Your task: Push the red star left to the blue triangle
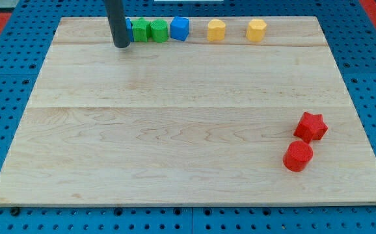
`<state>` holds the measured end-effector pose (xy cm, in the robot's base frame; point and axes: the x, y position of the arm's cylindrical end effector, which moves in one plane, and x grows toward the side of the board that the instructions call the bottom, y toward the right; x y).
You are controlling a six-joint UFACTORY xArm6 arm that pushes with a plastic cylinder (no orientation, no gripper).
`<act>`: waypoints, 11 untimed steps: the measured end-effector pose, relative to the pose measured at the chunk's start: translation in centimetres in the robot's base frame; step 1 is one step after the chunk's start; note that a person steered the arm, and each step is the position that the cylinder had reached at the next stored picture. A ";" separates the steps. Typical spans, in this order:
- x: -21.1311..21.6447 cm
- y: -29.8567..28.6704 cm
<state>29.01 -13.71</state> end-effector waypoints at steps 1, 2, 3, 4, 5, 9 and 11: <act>3.9 4.3; 6.7 11.7; 6.7 19.4; 6.8 26.3; 9.9 29.5; 21.1 43.0; 22.8 35.2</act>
<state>51.82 21.52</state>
